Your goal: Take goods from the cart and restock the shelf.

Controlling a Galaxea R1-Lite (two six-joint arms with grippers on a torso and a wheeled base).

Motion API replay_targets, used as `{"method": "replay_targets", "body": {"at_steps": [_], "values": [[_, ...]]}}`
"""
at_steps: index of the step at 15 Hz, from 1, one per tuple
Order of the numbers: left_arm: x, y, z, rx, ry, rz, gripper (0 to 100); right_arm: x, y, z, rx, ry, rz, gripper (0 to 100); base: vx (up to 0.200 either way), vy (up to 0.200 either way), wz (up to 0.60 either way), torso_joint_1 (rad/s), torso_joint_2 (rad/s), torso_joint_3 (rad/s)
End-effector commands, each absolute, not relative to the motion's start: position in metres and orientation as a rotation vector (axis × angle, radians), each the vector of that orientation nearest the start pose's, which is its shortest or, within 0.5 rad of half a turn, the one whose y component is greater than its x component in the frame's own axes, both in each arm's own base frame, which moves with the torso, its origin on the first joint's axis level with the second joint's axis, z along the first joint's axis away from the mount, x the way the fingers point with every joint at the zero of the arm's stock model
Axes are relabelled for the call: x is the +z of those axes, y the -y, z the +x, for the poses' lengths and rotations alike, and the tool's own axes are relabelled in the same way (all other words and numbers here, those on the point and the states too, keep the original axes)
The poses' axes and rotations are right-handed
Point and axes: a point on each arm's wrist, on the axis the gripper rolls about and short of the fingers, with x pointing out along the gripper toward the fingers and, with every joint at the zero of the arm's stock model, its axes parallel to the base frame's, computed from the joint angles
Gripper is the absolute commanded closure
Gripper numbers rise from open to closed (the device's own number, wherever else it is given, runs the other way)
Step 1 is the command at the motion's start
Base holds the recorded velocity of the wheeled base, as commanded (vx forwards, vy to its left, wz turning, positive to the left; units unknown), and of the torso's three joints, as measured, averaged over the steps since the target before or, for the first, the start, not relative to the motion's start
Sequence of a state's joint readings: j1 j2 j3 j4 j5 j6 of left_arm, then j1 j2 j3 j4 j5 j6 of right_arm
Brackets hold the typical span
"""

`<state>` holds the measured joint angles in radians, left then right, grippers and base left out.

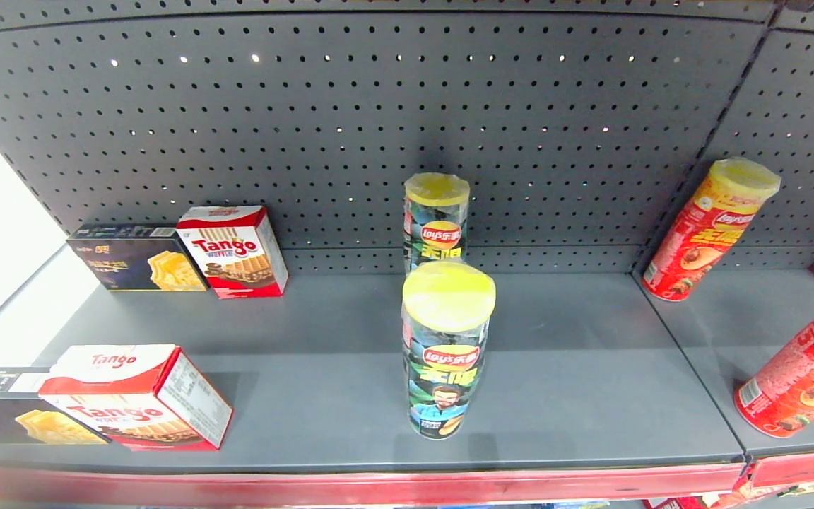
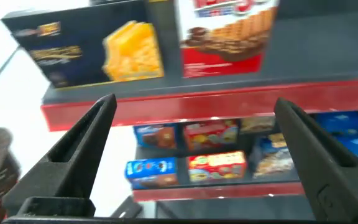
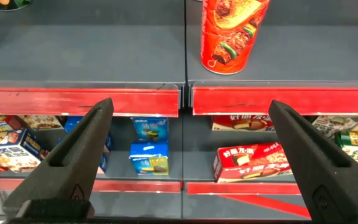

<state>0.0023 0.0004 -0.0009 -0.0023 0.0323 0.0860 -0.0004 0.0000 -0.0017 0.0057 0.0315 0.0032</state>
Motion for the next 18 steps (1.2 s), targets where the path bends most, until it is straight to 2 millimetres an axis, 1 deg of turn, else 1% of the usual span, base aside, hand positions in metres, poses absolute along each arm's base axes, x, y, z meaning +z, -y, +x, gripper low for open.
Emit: {"method": "replay_targets", "body": {"at_steps": [1,3,5,15,17,18], "values": [[0.0756,-0.0011,-0.0228,0.058,-0.001,0.080,0,0.0753,-0.0007,-0.0229,0.032,-0.005,0.003,0,0.000,0.000,0.00,0.000,0.00,0.000],[0.0757,-0.0010,-0.0229,0.055,-0.002,0.061,0,0.0753,-0.0007,-0.0229,0.032,-0.005,0.003,0,0.000,0.000,0.00,0.000,0.00,0.000],[0.0761,-0.0010,-0.0230,0.055,0.003,-0.003,0,0.0753,-0.0007,-0.0229,0.032,-0.005,0.003,0,0.000,0.000,0.00,0.000,0.00,0.000],[0.0762,-0.0013,-0.0230,0.066,0.005,-0.012,0,0.0754,-0.0008,-0.0229,0.035,-0.003,0.003,0,0.000,0.000,0.00,0.000,0.00,0.000],[0.0762,-0.0013,-0.0230,0.067,0.005,-0.012,0,0.0754,-0.0008,-0.0229,0.034,-0.003,0.003,0,-0.200,0.000,0.00,0.002,0.00,0.002],[0.0762,-0.0013,-0.0230,0.066,0.005,-0.012,0,0.0754,-0.0008,-0.0229,0.034,-0.003,0.003,0,0.000,0.000,0.00,0.000,0.00,0.000]]}}
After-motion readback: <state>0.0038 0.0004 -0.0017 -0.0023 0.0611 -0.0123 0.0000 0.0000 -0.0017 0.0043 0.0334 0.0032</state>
